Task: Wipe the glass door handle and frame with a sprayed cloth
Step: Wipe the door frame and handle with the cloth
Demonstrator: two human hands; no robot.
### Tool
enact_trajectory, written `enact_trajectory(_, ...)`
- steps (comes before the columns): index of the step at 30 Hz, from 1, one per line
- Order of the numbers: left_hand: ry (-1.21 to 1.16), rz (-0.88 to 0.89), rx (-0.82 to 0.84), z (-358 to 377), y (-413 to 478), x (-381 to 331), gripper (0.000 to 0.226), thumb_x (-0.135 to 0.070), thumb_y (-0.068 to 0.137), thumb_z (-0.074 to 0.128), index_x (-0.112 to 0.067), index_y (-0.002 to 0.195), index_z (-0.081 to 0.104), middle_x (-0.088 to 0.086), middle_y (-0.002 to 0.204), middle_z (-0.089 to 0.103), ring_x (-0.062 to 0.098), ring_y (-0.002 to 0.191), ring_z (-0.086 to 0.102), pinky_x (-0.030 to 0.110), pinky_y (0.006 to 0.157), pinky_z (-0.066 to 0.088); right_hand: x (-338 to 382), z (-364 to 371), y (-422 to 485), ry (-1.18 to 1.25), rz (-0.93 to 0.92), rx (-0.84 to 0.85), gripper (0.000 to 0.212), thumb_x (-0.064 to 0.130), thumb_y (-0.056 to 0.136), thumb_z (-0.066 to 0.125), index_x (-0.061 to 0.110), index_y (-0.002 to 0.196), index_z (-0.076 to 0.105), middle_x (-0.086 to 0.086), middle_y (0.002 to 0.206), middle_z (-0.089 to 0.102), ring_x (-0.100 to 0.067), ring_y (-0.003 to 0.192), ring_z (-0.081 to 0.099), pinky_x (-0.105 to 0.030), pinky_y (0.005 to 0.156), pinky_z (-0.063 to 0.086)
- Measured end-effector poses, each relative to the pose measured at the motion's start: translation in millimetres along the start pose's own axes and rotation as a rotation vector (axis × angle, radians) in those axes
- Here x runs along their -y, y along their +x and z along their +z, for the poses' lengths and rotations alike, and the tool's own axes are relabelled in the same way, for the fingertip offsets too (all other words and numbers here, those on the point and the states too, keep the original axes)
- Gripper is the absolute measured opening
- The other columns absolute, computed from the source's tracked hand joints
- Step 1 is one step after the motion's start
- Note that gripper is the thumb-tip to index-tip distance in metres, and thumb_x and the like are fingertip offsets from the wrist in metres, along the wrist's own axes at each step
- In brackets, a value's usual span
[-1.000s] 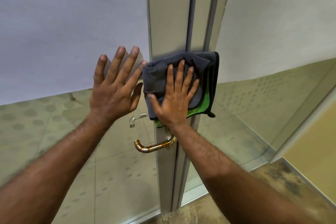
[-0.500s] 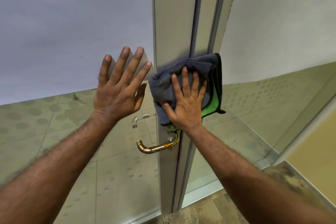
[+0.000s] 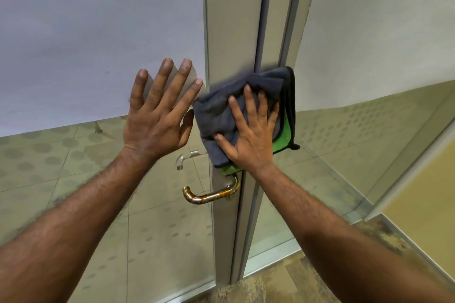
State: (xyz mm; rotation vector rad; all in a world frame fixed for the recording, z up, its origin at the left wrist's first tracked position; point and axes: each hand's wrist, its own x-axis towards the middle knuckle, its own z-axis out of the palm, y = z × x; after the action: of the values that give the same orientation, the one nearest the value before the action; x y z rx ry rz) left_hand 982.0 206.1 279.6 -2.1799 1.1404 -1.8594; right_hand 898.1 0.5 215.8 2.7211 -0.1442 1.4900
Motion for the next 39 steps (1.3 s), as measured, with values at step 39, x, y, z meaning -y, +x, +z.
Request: enact_trajectory(39, -0.004, -0.009, 0.001, -2, 0, -1, 0.064, -0.036, 0.102, 0.047, -0.015, 0.160, 0.031, 0.014, 0.166, 0.018, 0.040, 0.151, 0.024, 0.055, 0.122, 0.005, 9, -6, -1, 0.053, 0.089, -0.043, 0.082, 0.046, 0.079, 0.063, 0.032, 0.151, 0.025, -0.011, 0.161, 0.011, -0.031, 0.151, -0.012, -0.078, 0.109, -0.002)
